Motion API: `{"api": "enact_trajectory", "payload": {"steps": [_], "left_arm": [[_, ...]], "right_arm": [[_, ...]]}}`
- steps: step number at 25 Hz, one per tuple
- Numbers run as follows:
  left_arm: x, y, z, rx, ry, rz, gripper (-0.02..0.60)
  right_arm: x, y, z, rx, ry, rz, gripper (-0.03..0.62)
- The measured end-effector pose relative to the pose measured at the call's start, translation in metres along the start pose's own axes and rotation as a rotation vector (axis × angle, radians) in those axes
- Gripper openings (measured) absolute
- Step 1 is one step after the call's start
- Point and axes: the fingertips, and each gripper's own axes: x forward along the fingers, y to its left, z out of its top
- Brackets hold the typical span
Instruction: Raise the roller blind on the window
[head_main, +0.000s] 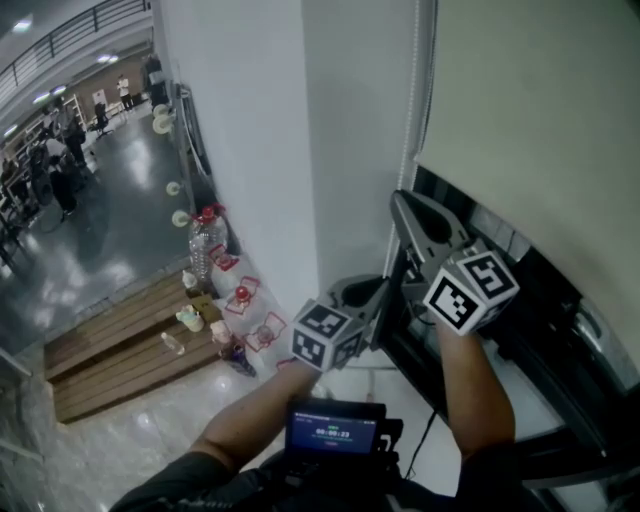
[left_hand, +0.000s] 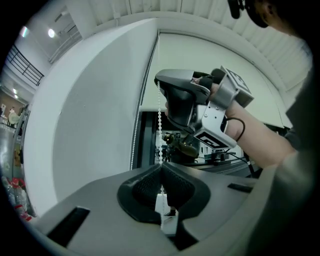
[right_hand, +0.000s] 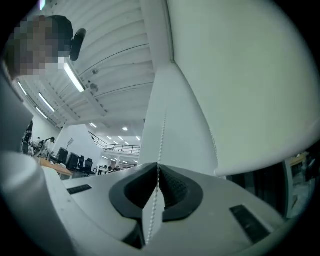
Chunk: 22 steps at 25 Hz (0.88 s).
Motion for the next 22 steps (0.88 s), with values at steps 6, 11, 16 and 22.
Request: {"api": "enact_trajectory", "payload": {"steps": [6, 11, 16, 22], "left_arm": [[0.002, -0.001, -0.002, 0.008, -0.006, -0.011, -0.003], [0.003, -0.005, -0.007, 0.014, 0.0, -0.021, -0.003], [0.005, -0.007, -0.033, -0.007, 0.054, -0.027, -0.003], [0.005, -0.004, -0.065, -0.043, 0.114, -0.016, -0.003]], "right_arm": [[-0.008, -0.004, -0.001, 0.021, -0.061, -0.016, 0.008], [-0.014, -0.003, -0.007, 0.003, -0.074, -0.027, 0.008], [-0.021, 0.001, -0.031, 0.017, -0.038, -0.027, 0.008], [-0.033, 0.01, -0.062, 0.036, -0.012, -0.029, 0.006]]}}
